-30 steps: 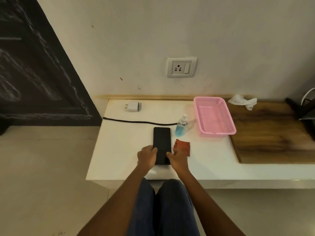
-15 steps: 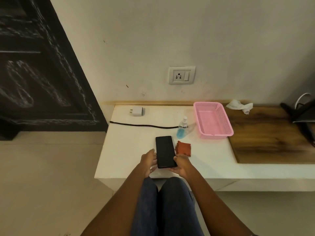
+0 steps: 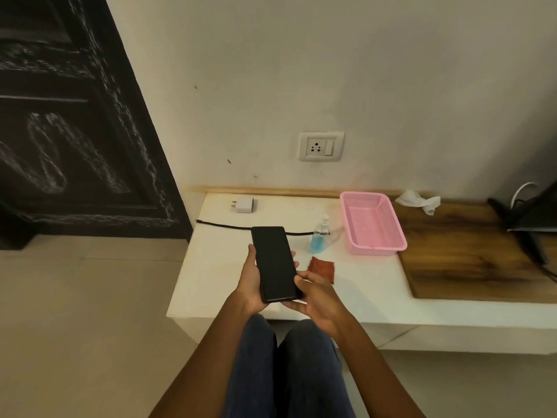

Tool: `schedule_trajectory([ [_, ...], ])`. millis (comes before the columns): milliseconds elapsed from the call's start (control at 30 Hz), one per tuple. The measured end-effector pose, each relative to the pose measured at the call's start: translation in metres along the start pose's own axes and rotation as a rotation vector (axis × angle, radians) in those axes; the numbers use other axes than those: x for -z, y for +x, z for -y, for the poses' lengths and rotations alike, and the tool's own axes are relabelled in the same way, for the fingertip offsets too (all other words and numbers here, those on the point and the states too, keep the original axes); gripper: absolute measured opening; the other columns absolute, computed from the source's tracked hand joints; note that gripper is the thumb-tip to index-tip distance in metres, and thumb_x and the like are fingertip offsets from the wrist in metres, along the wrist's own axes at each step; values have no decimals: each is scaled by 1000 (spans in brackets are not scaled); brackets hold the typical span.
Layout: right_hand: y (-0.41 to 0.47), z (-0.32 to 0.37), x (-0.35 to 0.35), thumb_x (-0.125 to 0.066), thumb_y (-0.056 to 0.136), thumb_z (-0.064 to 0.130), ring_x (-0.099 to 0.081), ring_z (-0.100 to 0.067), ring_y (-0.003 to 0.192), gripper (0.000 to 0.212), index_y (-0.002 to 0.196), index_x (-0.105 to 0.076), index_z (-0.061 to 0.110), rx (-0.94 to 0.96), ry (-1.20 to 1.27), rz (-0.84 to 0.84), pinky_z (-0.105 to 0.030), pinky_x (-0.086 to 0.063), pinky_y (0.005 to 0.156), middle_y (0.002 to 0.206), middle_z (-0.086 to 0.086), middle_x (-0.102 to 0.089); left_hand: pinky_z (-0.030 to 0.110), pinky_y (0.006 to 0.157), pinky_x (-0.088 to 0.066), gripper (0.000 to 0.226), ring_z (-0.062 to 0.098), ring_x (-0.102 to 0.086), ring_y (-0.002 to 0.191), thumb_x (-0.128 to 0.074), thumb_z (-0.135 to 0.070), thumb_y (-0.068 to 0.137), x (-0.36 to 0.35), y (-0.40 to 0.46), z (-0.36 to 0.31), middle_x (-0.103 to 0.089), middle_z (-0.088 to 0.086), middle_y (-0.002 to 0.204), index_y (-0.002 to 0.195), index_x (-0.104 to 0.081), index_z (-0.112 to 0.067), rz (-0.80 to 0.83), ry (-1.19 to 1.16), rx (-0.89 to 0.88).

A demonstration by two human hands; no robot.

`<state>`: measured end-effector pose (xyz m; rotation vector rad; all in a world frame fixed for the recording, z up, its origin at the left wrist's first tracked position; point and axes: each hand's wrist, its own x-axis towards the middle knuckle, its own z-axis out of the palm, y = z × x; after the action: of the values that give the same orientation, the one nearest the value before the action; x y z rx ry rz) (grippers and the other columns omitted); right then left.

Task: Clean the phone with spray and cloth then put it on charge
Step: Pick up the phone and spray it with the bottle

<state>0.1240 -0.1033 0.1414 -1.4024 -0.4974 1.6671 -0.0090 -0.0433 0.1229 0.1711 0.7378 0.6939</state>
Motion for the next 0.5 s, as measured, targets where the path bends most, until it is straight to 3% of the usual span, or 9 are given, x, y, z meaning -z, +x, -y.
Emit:
schedule_trajectory([
  [133, 6, 8, 15, -52, 95, 22, -66, -26, 89, 23, 112, -57, 8, 47, -196, -60, -36, -56, 76, 107, -12, -64, 56, 87, -52, 77, 32, -63, 111, -37, -74, 83, 5, 1, -1, -66, 12, 122, 110, -72, -12, 11, -73, -35],
  [233, 25, 15, 31, -58, 91, 16, -62, -11, 73, 21, 110, -57, 8, 254, -331, -361, -11, -50, 59, 95, -8, -66, 51, 87, -53, 70, 33, -62, 113, -42, -72, 83, 7, 3, -8, -65, 11, 124, 109, -73, -15, -20, -93, -84],
  [300, 45, 23, 39, -62, 88, 16, -59, -9, 72, 28, 115, -52, 12, 390, -505, -533, -5, -45, 57, 100, -4, -63, 50, 93, -50, 69, 33, -62, 113, -42, -71, 83, 9, 8, -10, -65, 11, 124, 108, -73, -15, -28, -91, -79],
  [400, 81, 32, 45, -68, 83, 19, -55, -19, 105, 51, 127, -42, 12, 505, -706, -580, -26, -47, 89, 123, -9, -54, 52, 100, -45, 70, 33, -61, 114, -43, -71, 82, 11, 14, -9, -64, 12, 126, 110, -72, -14, -20, -100, -60],
  [500, 112, 35, 46, -75, 77, 21, -47, -26, 119, 71, 133, -34, 9, 558, -761, -602, -35, -40, 101, 132, -12, -46, 52, 99, -46, 70, 33, -60, 117, -44, -71, 82, 12, 20, -11, -62, 11, 128, 114, -70, -14, 7, -102, -49],
])
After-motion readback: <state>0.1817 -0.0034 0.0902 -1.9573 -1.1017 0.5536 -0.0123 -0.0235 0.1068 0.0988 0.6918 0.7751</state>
